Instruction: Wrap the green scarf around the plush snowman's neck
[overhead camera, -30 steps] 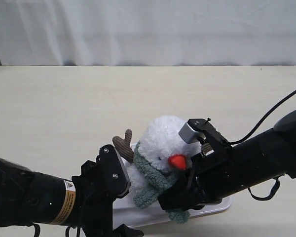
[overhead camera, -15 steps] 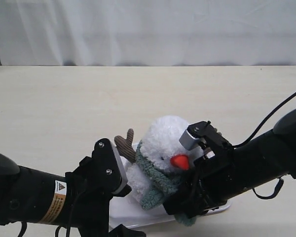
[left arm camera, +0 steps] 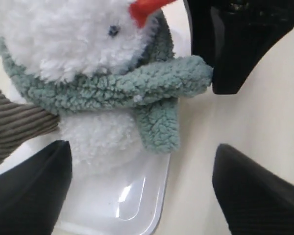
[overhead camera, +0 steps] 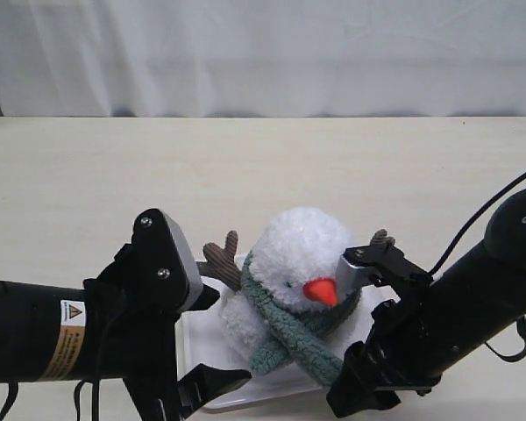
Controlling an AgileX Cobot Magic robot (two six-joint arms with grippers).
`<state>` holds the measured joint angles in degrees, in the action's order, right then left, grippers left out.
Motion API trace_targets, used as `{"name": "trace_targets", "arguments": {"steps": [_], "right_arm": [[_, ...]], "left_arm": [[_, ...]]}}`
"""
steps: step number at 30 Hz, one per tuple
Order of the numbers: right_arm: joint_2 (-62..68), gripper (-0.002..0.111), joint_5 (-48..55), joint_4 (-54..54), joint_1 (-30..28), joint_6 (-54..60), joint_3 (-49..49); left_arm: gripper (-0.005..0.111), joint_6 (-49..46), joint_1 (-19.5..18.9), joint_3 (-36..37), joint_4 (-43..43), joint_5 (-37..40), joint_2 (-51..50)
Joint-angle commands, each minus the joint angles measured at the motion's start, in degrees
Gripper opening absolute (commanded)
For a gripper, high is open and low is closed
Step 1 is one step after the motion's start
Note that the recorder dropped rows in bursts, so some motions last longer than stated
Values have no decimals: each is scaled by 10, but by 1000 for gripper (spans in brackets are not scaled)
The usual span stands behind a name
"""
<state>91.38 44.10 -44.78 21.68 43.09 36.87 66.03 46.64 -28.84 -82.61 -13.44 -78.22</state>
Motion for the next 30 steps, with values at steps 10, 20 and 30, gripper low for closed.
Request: {"name": "trace_targets", "arguments": {"steps": [10,20,30], "right_arm": [[-71,30,52,114,-2,-134,4],[-225,4,4,142,-2,-138,4],[-445,4,-75,172,-2,-138,-4]], "left_arm": [[59,34,0,22,13,94,124],[9,63,0,22,13,138,227],[0,64,0,25,35,144,339]]}}
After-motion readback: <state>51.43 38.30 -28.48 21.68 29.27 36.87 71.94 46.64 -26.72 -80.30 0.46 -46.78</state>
